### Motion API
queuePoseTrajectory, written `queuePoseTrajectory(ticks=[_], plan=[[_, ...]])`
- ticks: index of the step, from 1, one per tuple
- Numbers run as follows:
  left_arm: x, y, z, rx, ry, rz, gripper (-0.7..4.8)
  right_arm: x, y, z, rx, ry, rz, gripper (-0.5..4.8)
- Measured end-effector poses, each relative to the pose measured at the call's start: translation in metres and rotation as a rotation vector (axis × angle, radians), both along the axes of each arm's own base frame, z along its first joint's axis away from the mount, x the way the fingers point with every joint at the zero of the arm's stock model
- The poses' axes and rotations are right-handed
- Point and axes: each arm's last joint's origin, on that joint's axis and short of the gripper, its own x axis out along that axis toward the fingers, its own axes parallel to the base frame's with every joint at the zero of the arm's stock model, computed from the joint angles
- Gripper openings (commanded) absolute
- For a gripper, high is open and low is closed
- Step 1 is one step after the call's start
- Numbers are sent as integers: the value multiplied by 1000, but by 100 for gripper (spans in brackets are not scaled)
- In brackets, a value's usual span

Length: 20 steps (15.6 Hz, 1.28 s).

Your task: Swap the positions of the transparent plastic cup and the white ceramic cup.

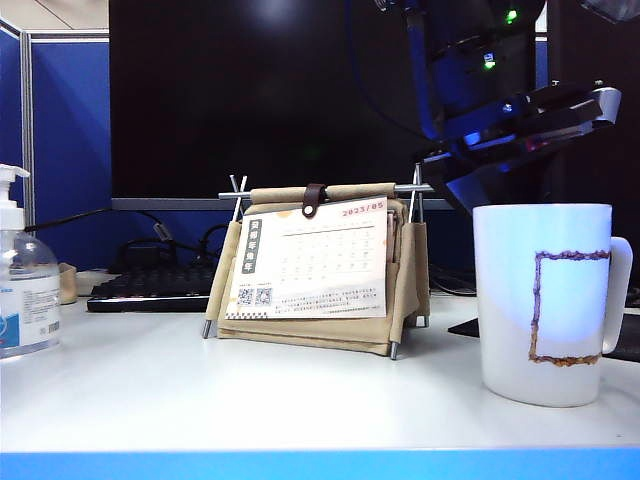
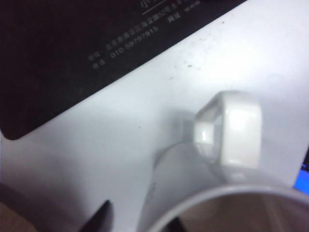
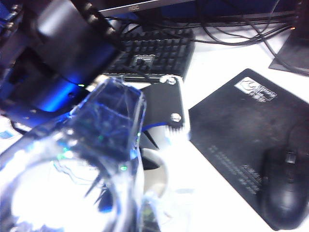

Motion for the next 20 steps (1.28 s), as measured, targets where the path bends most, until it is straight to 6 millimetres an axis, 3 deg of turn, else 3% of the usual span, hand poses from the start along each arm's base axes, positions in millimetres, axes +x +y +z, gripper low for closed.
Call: queuePoseTrajectory(ticks=[7, 8, 14, 18, 20], plan=[[-7, 0, 8, -1, 31, -5, 162, 1, 0, 0, -12, -10, -5, -6], [-8, 1, 10, 4, 37, -2, 195, 1, 0, 1, -12, -14, -5, -6], [-15, -1, 58, -105, -43, -8, 192, 2, 0, 2, -13, -23, -5, -6], [-14, 9, 76, -53, -140, 54, 181, 3, 0, 3, -13, -39, -13, -6], [-11, 26, 93, -14, -210, 117, 179, 3, 0, 2, -24, -32, -5, -6]])
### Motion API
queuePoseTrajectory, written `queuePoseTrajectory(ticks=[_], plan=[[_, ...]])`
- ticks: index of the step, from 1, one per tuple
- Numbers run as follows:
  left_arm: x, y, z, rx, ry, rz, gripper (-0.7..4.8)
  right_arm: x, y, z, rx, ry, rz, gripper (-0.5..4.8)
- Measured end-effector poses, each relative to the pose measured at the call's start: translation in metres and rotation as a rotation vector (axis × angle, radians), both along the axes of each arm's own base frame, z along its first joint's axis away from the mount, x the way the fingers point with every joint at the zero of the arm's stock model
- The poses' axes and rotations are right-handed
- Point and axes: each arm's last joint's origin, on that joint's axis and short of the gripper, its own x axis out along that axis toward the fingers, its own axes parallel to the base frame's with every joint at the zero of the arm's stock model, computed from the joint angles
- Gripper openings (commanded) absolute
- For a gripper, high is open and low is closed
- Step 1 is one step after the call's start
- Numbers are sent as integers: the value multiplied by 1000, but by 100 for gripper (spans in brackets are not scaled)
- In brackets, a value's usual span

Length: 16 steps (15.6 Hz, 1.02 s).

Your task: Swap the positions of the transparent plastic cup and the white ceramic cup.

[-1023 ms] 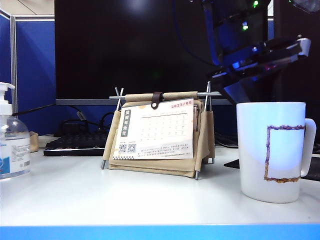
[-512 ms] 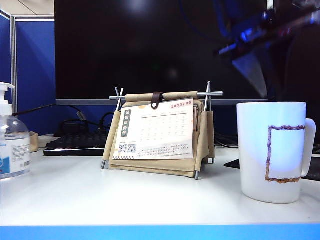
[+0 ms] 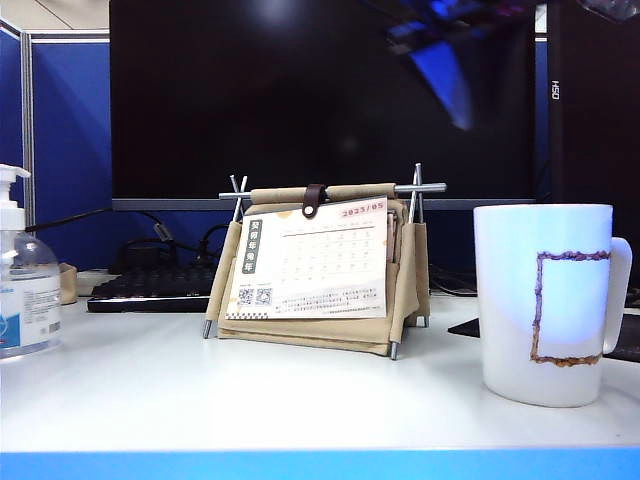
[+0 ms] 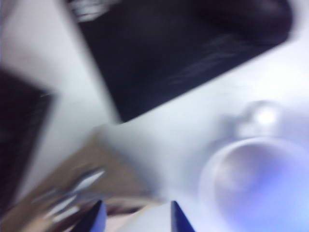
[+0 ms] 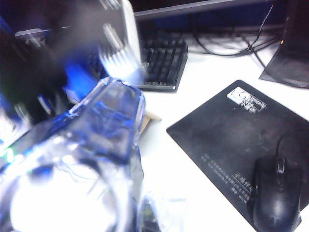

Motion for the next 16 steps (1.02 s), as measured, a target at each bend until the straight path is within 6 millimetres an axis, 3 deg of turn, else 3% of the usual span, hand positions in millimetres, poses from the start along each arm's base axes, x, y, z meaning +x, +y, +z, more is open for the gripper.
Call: queuePoseTrajectory(ticks=[2, 5, 7, 9, 10, 11, 13, 16], plan=[[13, 21, 15, 2, -60, 96, 179, 1, 1, 2, 9, -22, 16, -6], [33, 76, 51, -65, -75, 290, 172, 4, 3, 5, 35, -46, 58, -6], [32, 113, 83, -141, -122, 379, 161, 12, 6, 3, 57, -3, 119, -6], [11, 146, 125, -250, -204, 407, 145, 19, 10, 3, 84, 2, 176, -6], [-11, 167, 156, -348, -280, 409, 129, 21, 11, 9, 101, -61, 201, -6], [-25, 179, 173, -407, -325, 405, 109, 23, 12, 14, 120, -110, 239, -6], [-49, 199, 197, -484, -402, 388, 103, 30, 15, 19, 143, -158, 293, -6], [-75, 222, 214, -527, -438, 384, 79, 38, 18, 19, 152, -150, 321, -6]])
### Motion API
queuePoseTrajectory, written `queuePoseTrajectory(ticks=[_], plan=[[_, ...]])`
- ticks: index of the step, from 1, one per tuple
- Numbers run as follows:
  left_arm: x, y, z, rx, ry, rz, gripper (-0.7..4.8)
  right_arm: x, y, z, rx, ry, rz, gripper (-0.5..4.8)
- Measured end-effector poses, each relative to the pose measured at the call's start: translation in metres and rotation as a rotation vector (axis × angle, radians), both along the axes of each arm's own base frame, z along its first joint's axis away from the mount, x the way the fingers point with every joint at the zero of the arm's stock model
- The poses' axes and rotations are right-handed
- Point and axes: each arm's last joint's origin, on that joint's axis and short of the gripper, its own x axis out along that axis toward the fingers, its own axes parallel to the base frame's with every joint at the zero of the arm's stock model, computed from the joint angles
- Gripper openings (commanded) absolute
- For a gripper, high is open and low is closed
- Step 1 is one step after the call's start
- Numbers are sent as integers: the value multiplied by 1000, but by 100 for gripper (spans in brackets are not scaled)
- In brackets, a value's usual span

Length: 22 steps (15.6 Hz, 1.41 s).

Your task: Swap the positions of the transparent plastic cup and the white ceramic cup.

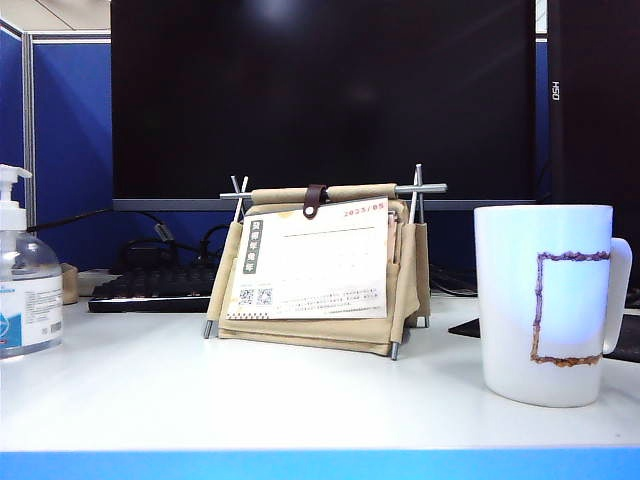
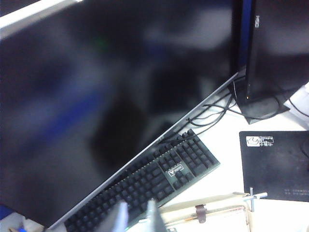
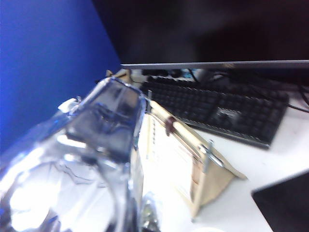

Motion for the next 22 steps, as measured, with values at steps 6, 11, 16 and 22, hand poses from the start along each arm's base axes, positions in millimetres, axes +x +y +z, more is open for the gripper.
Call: queuePoseTrajectory(ticks=[6, 11, 16, 22], plan=[[-38, 20, 24, -98, -112, -59, 21, 0, 2, 5, 28, -45, 59, -6], [-127, 72, 35, -118, -146, -73, -6, 0, 2, 5, 39, -36, 64, -6], [-156, 121, -3, -111, -29, -8, -6, -1, 3, 5, 50, -30, 102, -6], [-134, 84, -142, 383, 53, 148, -6, -2, 6, 5, 89, -2, 227, -6]])
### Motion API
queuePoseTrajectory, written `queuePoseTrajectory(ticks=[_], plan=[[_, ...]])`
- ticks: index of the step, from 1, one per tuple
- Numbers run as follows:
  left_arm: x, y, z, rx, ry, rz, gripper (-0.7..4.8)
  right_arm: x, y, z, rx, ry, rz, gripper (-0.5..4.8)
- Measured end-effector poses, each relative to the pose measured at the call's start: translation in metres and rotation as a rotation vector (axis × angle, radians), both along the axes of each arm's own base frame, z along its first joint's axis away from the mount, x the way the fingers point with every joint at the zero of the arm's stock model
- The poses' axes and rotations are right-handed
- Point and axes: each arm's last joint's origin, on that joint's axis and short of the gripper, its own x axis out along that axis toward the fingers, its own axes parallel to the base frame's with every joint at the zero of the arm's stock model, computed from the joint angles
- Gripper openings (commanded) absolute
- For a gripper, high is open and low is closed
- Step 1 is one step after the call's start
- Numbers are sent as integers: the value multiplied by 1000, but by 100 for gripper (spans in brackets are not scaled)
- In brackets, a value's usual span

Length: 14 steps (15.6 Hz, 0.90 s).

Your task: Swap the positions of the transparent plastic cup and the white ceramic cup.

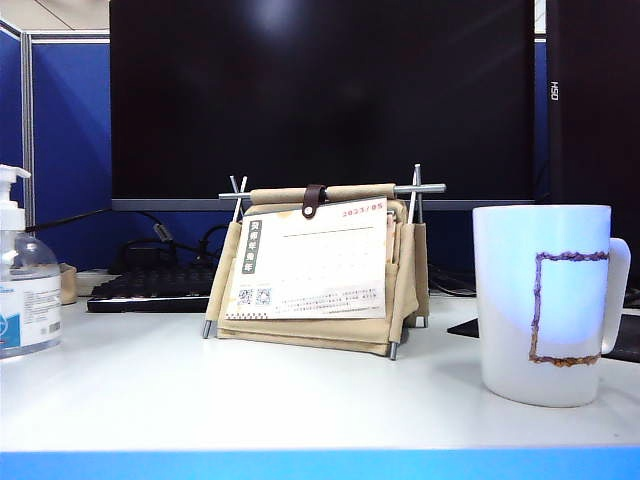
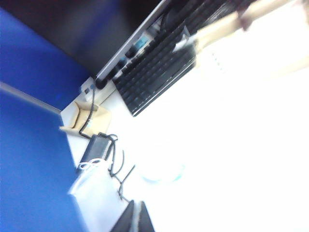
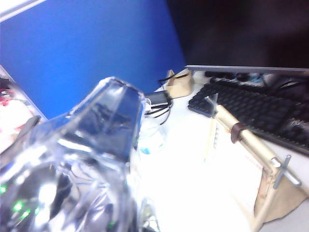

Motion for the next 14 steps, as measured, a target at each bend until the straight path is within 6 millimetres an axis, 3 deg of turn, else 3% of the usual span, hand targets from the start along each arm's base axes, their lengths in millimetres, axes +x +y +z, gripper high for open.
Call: queuePoseTrajectory(ticks=[2, 4, 7, 9, 14], plan=[[-4, 9, -40, -123, -76, 20, -6, 0, 0, 0, 11, 13, 9, -6], [-14, 32, -73, -250, -148, 50, -6, 2, 7, -1, 19, 47, 69, -6], [-27, 62, -90, -384, -214, 96, -6, 18, 36, -13, -14, 139, 216, -6], [-29, 68, -103, -407, -254, 150, -6, 28, 61, -22, -54, 170, 266, -6], [-22, 60, -140, -347, -299, 279, -6, 60, 128, -42, -137, 221, 332, -6]])
